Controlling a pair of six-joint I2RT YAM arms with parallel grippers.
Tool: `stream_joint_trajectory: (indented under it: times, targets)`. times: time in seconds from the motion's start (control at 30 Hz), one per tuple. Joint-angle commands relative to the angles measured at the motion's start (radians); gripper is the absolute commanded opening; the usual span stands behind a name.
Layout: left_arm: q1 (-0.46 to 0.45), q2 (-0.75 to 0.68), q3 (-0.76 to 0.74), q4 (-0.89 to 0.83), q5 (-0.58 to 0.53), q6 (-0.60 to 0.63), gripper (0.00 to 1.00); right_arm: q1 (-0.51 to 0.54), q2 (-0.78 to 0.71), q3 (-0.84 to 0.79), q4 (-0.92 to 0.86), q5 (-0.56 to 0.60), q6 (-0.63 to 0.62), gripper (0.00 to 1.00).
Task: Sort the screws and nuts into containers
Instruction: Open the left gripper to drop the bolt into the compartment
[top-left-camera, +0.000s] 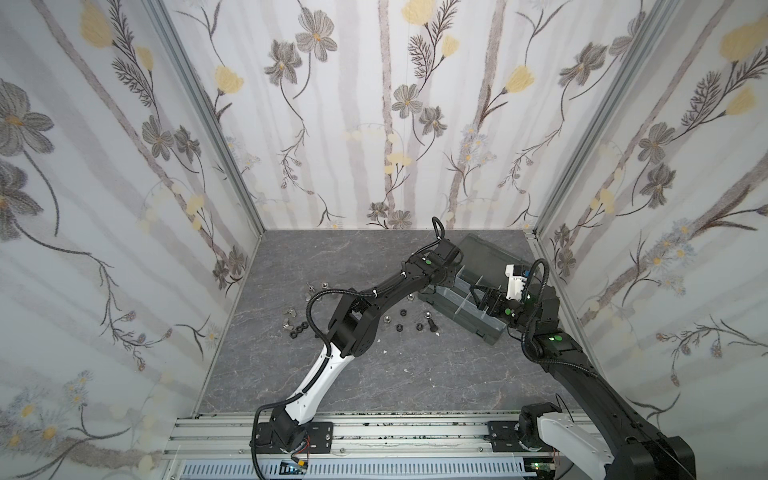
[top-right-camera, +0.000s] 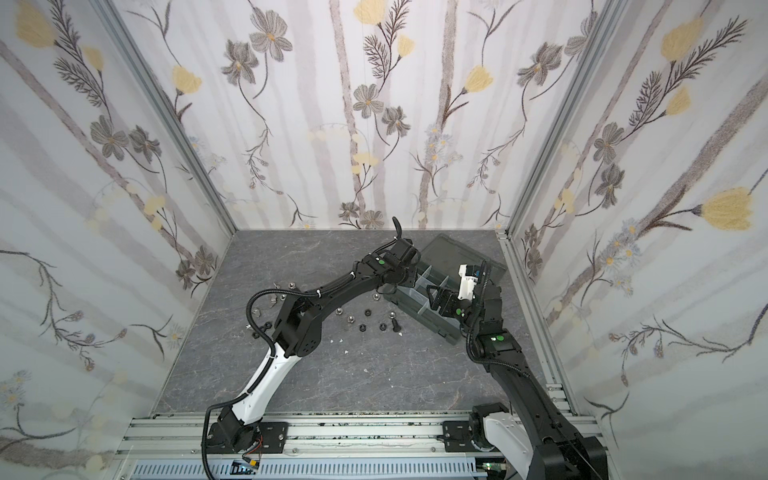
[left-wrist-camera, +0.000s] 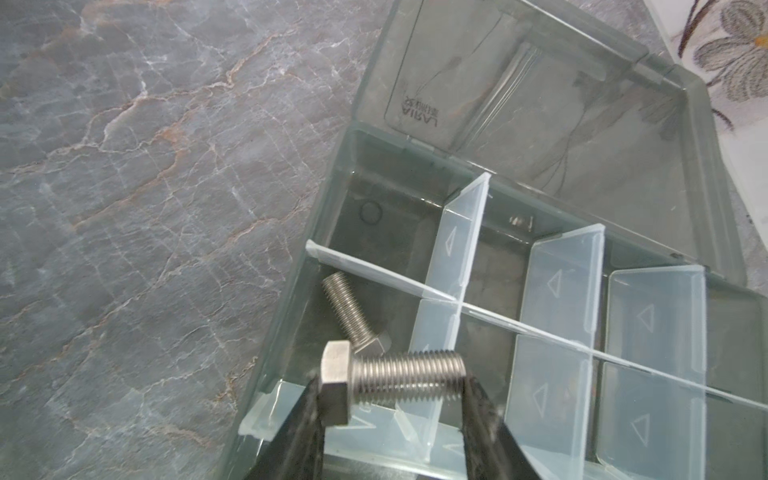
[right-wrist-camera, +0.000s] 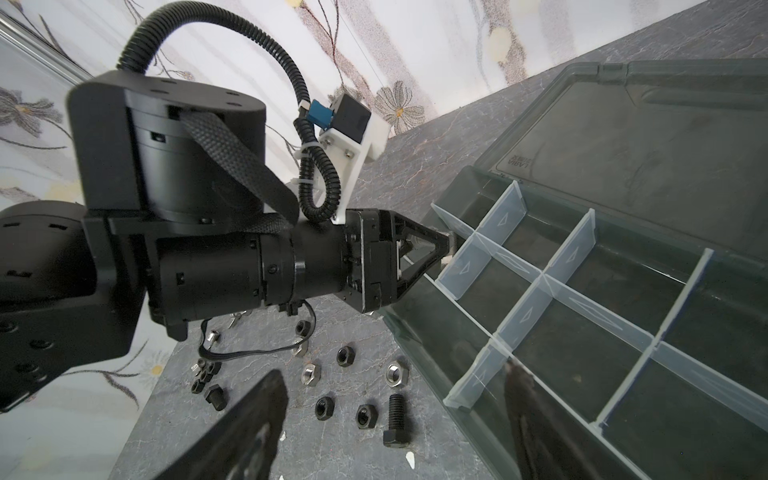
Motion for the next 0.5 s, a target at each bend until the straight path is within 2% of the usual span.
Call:
stream_joint_trajectory:
  times: [0.0, 0.3, 0.47]
  targets:
    - [0.001, 0.011, 0.013, -0.014, -0.028, 0.004, 0.45, 0.000, -0.001, -0.002, 0.018, -0.016, -0.011, 0.83]
    - [0.004, -0.030, 0.018, -0.016, -0.054, 0.023, 0.71, 0.002, -0.005, 0.022, -0.013, -0.026, -0.020, 0.82]
    - [0.007, -0.139, -0.060, 0.013, -0.080, 0.023, 0.77, 0.007, -0.019, 0.061, -0.055, -0.010, -0.021, 0.81]
